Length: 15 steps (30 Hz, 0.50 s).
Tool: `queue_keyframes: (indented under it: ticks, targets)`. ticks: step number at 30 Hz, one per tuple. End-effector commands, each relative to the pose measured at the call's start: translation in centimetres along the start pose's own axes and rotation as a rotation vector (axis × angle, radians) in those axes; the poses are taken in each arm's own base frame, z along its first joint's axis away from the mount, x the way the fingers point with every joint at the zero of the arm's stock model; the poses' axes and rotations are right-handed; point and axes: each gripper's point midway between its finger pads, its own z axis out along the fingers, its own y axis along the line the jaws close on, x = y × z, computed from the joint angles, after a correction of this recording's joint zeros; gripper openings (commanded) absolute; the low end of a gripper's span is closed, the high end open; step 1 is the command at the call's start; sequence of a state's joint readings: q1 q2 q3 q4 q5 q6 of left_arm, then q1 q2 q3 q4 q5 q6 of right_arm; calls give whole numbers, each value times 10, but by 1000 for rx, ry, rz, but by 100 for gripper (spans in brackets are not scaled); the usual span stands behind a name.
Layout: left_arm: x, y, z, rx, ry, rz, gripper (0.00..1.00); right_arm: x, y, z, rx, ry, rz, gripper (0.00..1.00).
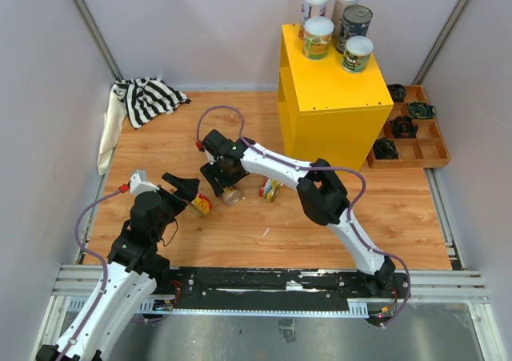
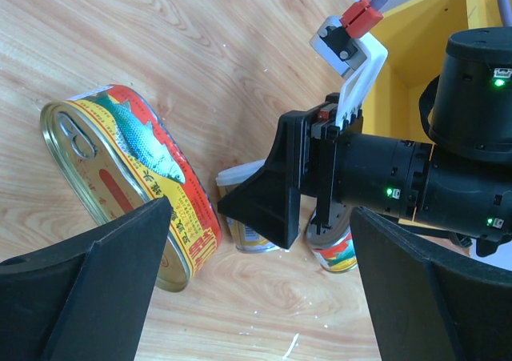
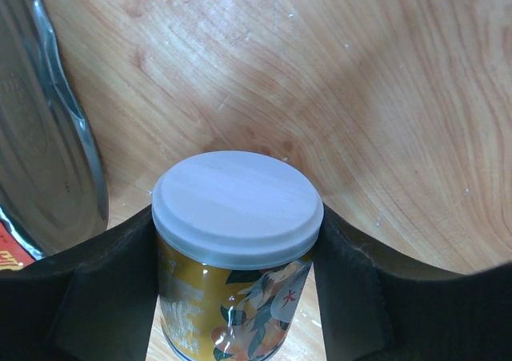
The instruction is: Place and organize the canned foods onto the counter
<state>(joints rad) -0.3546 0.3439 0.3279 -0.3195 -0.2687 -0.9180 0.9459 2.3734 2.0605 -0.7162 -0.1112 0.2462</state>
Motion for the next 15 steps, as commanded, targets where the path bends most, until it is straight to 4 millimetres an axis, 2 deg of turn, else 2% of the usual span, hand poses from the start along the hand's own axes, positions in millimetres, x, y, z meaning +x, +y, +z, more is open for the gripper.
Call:
queue_keyframes:
  ticks: [1,3,4,15]
  targets:
    - [-11,-8,-1,19,-38,-15,98,-14,-7,-9,5,-29,17,53]
    - [-11,-8,-1,21,-38,-16,98,-18,-8,-13,5,-46,13,40]
    - [-12,-8,-2,23,-39,-15,98,-21,-7,-16,6,-56,8,37]
    - [-13,-11,-1,16,-30,9,99,-60,-6,-74,31,-229,-61,25]
